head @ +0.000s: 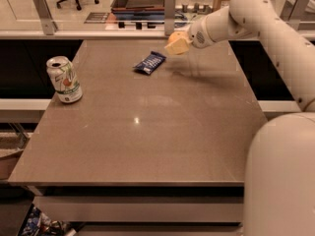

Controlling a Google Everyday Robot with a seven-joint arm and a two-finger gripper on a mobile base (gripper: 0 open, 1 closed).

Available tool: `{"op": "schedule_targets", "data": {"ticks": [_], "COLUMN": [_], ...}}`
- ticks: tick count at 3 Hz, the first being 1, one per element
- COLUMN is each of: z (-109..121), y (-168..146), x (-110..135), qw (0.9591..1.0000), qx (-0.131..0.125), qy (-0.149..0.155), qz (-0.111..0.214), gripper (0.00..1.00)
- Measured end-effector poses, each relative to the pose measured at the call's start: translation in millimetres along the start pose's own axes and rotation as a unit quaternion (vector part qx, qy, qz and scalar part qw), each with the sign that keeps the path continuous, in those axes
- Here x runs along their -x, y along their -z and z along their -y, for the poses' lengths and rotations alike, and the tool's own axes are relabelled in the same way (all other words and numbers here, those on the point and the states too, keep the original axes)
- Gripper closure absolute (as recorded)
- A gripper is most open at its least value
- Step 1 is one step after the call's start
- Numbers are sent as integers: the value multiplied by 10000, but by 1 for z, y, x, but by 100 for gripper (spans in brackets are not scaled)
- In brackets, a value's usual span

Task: Move orange near rxbar blueberry

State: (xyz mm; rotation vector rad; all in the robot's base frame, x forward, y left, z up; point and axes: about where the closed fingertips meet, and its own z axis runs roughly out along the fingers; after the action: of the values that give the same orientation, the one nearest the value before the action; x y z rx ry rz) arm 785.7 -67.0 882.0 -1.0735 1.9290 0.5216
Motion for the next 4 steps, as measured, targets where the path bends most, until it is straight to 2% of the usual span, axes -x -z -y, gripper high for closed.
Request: {"op": "schedule_targets", "data": {"ticks": [2, 3, 4], "z": [20, 18, 17], "y": [-50, -54, -57], "x": [-26, -27, -28], "qw": [9989, 9989, 9989], "qx": [-156, -128, -101], "qy": [-244, -248, -250], "qz": [-366, -377, -387], "gripper": [100, 82, 60]}}
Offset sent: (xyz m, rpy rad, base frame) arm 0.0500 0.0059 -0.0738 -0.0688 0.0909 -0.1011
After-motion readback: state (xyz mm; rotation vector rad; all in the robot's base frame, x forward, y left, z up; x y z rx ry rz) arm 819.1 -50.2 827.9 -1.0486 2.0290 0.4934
